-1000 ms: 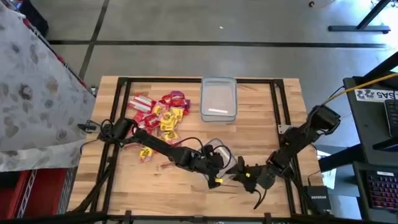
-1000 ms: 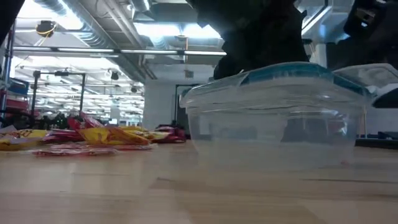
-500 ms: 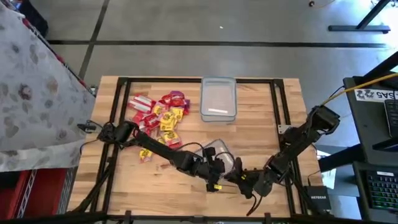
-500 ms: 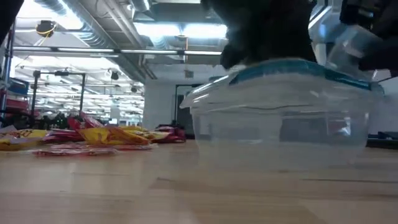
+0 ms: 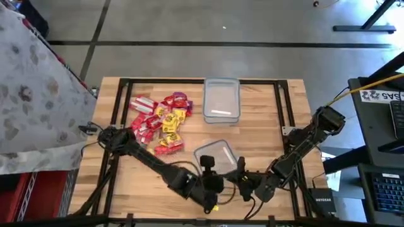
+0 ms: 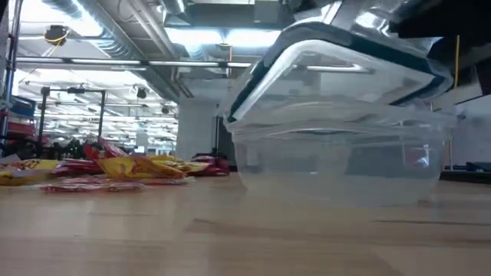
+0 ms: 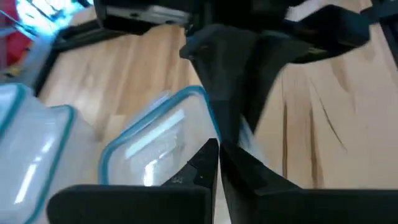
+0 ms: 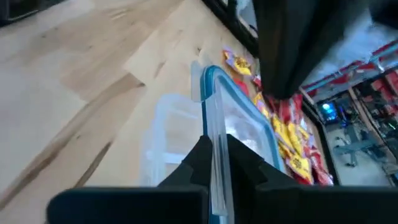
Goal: Sort candy
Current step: Open the square transparent food container
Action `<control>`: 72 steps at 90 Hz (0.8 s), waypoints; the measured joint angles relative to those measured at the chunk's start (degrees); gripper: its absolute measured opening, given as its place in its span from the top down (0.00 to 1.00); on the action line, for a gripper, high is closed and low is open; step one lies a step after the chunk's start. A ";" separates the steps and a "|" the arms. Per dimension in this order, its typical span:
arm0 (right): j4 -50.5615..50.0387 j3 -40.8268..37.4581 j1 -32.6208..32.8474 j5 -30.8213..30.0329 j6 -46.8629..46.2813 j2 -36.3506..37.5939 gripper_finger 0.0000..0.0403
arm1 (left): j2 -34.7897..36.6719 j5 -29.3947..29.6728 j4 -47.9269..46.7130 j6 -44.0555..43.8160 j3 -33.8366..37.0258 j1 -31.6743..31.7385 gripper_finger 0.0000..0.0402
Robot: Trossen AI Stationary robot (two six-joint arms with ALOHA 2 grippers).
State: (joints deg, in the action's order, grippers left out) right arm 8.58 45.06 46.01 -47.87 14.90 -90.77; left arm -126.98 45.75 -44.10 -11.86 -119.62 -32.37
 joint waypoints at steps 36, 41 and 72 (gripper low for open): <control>-1.61 -0.04 0.23 -23.32 8.95 9.66 1.00 | 0.07 20.31 -2.32 -4.83 -1.04 -5.24 1.00; -3.72 -0.04 1.13 -25.96 11.07 11.51 1.00 | 0.07 19.77 -2.28 -6.70 -0.75 -5.17 1.00; -24.07 -0.04 6.19 -37.44 12.10 21.88 1.00 | 0.13 14.66 -3.34 -14.41 3.01 -3.12 1.00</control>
State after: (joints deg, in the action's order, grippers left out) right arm -15.49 45.01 52.20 -85.31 27.00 -68.89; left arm -126.85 60.42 -47.45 -26.27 -116.61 -35.49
